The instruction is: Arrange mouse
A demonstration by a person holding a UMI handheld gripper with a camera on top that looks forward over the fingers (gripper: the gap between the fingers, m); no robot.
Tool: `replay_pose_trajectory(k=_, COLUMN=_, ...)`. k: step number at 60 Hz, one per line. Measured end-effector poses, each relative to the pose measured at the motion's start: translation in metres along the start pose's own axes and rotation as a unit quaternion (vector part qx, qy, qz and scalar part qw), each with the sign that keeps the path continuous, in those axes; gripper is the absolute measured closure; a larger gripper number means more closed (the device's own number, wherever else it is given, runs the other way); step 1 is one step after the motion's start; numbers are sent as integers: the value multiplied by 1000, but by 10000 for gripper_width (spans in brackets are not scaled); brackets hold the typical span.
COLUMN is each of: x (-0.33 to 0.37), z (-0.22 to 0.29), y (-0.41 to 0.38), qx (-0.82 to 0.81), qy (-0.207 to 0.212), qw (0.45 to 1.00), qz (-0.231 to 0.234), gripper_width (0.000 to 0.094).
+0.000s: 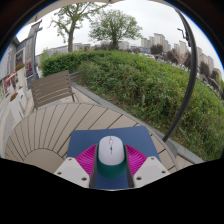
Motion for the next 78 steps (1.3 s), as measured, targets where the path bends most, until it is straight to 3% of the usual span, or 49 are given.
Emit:
replay_pose_trajectory(k=8, x=-18, z=-17, y=4, qx=7, qy=-20, qw=1000, qz=4, gripper_width=474)
replay_pose_trajectory(k=13, x=-19, z=-21, y=3, qx=9, qy=-18, qw=1000, qz=13, gripper_width=400)
replay_pose_trajectory(k=15, x=-16, z=-20, y=3, qx=13, qy=-23, qw=999, qz=20, gripper_width=301)
replay_pose_trajectory(k=18, x=-9, z=-21, y=5, qx=17, qy=-36, qw=999, qz=26, gripper_width=78)
replay_pose_trajectory(k=32, x=121, z=-4, y=50, qx=27, qy=-46, qw=998, qz=21, gripper_width=81)
replay_pose_trajectory(k=50, x=283, z=-62, y=104, qx=33, qy=-101, qw=994, qz=15, gripper_width=90)
replay_pose_trajectory(k=78, x=306, z=-73, y=118, qx=49, qy=-63, qw=997, qz=9, gripper_width=91)
Point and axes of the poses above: the point between the fingertips, and its own axes, seen from behind it with the camera up: y to the right, z up, x backward, against the way the camera looks, the point moved 8 cm from there along x, backward, against the way the camera looks, and after that the axes turned 15 degrees about -z, right-handed, at the moved point
